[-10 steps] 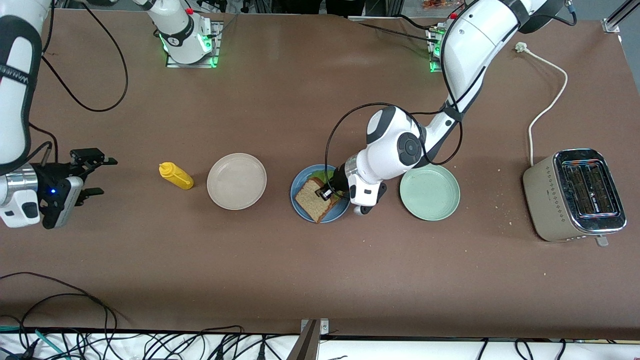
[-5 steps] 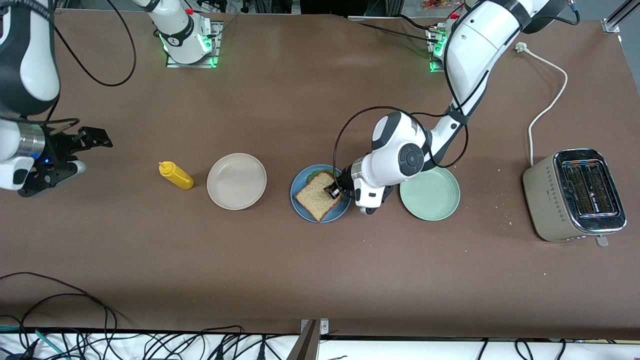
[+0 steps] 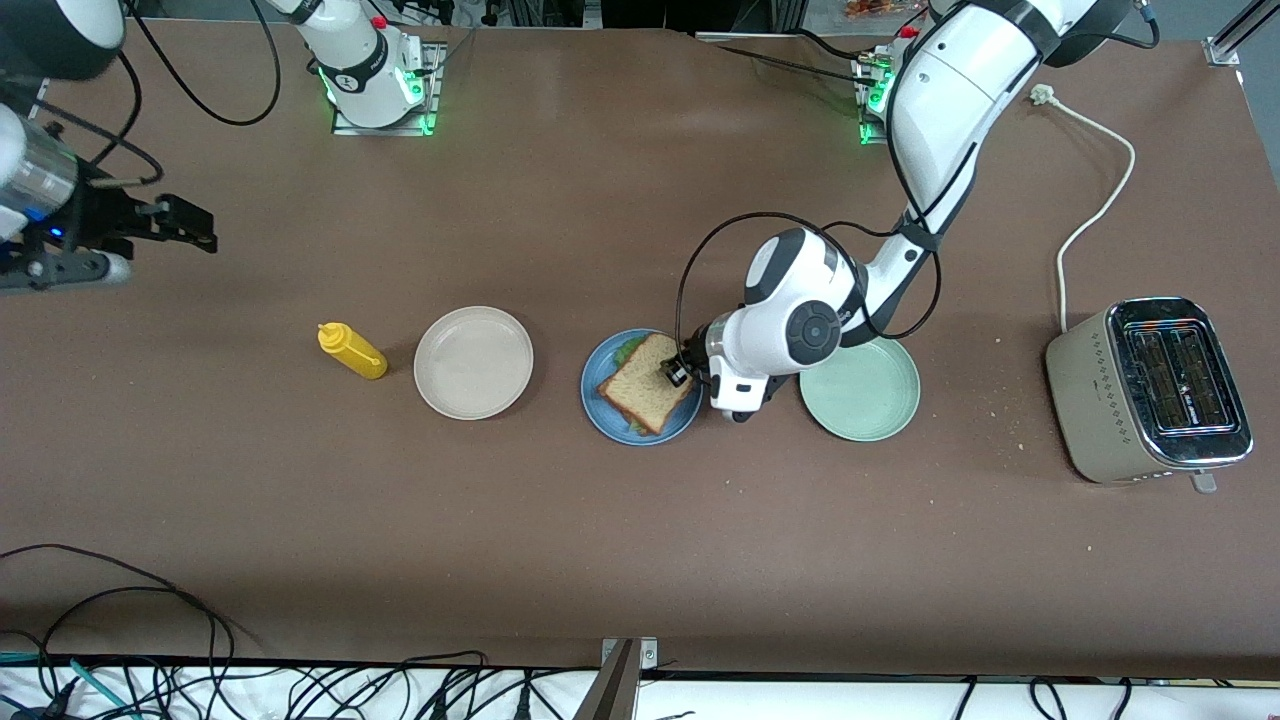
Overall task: Make sandwich in blue plate with both arms
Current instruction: 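Open the left gripper and retract it back to the toaster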
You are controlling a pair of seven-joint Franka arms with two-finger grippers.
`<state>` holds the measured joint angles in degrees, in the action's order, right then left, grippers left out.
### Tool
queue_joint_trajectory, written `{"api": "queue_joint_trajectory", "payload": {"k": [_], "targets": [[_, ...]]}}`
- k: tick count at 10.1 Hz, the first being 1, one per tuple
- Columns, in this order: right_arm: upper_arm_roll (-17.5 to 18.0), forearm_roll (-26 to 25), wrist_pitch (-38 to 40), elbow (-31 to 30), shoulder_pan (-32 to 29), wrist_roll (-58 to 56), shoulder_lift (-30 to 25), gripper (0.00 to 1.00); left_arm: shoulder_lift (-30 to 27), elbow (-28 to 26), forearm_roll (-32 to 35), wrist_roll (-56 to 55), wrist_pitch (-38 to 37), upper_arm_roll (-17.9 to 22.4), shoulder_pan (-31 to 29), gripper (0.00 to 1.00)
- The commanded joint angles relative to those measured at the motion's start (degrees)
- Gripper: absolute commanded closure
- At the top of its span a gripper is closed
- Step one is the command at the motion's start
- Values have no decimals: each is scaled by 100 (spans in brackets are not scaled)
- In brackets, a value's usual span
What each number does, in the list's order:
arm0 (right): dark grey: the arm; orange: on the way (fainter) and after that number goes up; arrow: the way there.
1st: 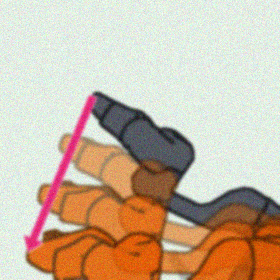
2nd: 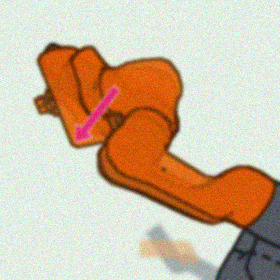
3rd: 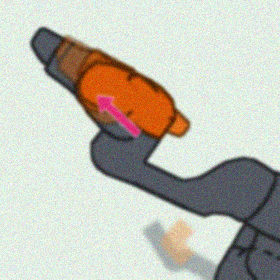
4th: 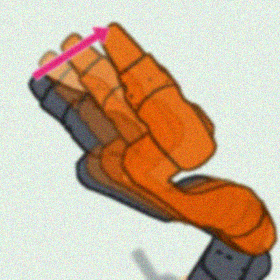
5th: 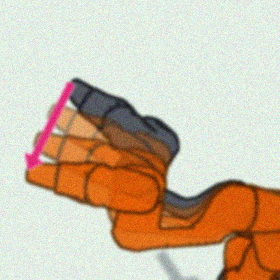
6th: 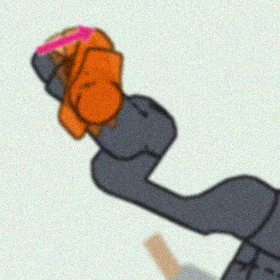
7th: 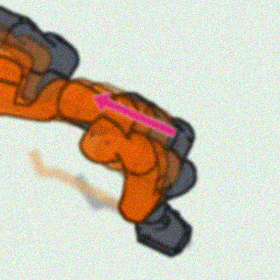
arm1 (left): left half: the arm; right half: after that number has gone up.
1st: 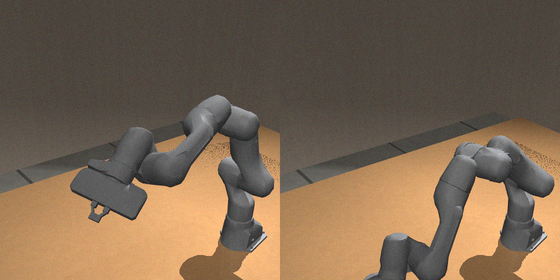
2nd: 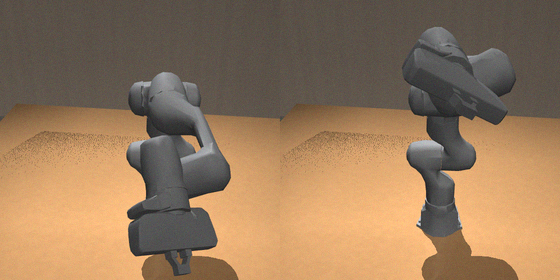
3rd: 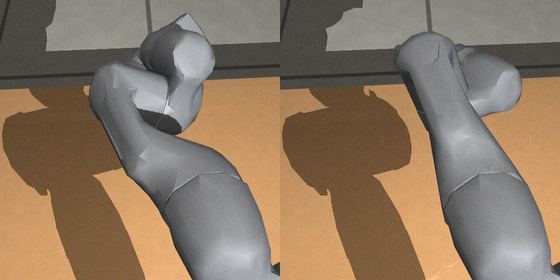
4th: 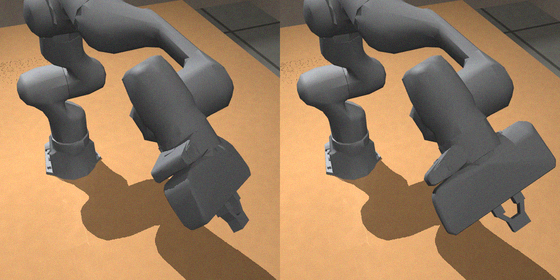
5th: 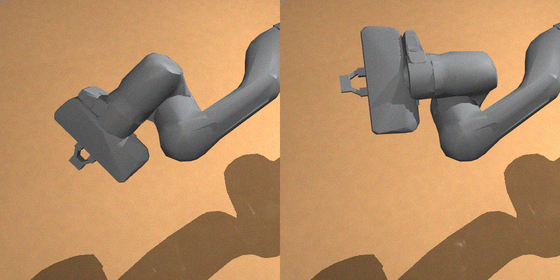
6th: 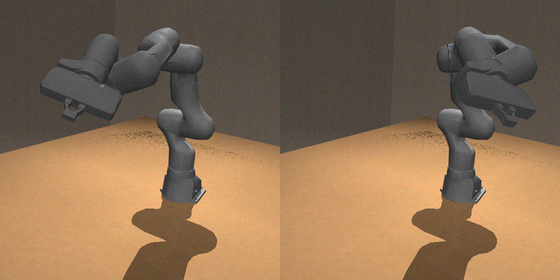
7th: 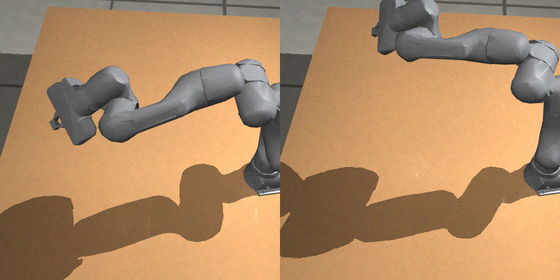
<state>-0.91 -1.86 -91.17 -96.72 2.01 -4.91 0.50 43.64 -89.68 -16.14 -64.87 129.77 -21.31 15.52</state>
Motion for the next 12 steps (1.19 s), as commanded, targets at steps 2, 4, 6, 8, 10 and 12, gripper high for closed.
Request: {"api": "queue_joint_trajectory", "payload": {"k": [2, 4, 6, 8, 10, 12], "targets": [[-40, 413, 161, 681, -148, 113, 29, 0, -74, 82, 542, -316, -653, 188, 144, 9], [-40, 423, 196, 646, -148, 130, 47, 0, -407, 213, 542, -307, -1311, 197, -109, 0], [-40, 432, 187, 654, -130, 183, 90, 0, -855, 424, 560, -254, -2092, 189, -557, 0], [-23, 450, 126, 698, -104, 201, 100, 0, -1303, 661, 743, 24, -3041, 180, -1145, 0], [-49, 459, 161, 690, -139, 87, 100, 0, -1708, 924, 1015, 1076, -4174, 180, -1682, 0], [-49, 414, 143, 698, -139, 95, 100, 0, -2025, 1118, 1550, 1869, -4749, 189, -2156, 0]]}}
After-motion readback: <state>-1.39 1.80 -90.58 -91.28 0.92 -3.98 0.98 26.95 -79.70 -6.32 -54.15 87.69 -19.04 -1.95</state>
